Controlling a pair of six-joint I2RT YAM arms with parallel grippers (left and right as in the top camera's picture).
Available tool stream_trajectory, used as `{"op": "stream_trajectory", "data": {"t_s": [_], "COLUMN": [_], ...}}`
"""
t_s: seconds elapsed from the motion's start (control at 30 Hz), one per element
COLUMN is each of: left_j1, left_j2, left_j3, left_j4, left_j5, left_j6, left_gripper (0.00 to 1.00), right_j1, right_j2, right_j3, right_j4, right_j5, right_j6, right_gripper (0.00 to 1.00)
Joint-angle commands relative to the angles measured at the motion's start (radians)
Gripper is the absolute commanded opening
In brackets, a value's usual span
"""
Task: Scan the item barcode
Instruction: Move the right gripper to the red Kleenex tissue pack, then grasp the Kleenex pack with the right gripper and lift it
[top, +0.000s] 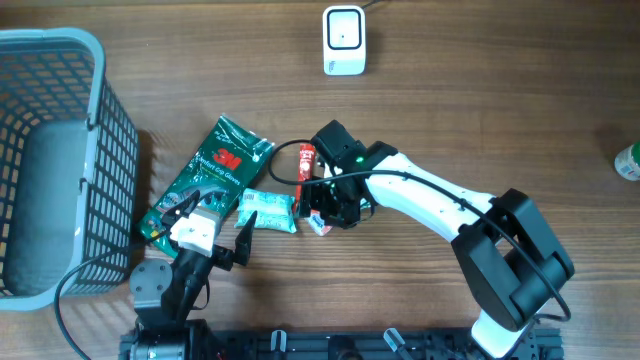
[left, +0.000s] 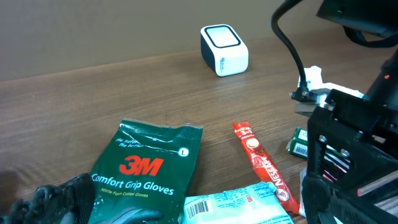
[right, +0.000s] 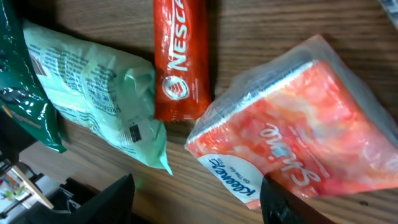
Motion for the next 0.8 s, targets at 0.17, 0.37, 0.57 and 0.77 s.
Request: {"op": "stream_trajectory", "data": {"t_s": [0.17,0.37,0.57,0.77], "left_j1": [0.002,0.002,0.002,0.002], "left_j2": [-0.004,-0.004,-0.004,-0.004], "left_j3": [-0.006,-0.006,-0.006,-0.006], "left_j4": [0.003,0.003,0.003,0.003], "left_j5": [0.012,0.012,0.012,0.012], "left_j6": [-0.009,-0.009,-0.009,-0.009], "left_gripper": [1.0,1.0,1.0,1.0], "right_j1": [0.003,0.003,0.003,0.003], "right_j2": [-0.09,-0.09,-0.089,-0.04], "right_j3": [0.04,0.04,0.014,-0.008], "right_j4": [-0.017,-0.012,0.051,0.071], "right_j5": [0.116,0.327,0.309,0.257], "right_j6": [-0.284,-0.496,-0.546,-0.546], "right_gripper": [0.79,0.86,0.86,0.77]}}
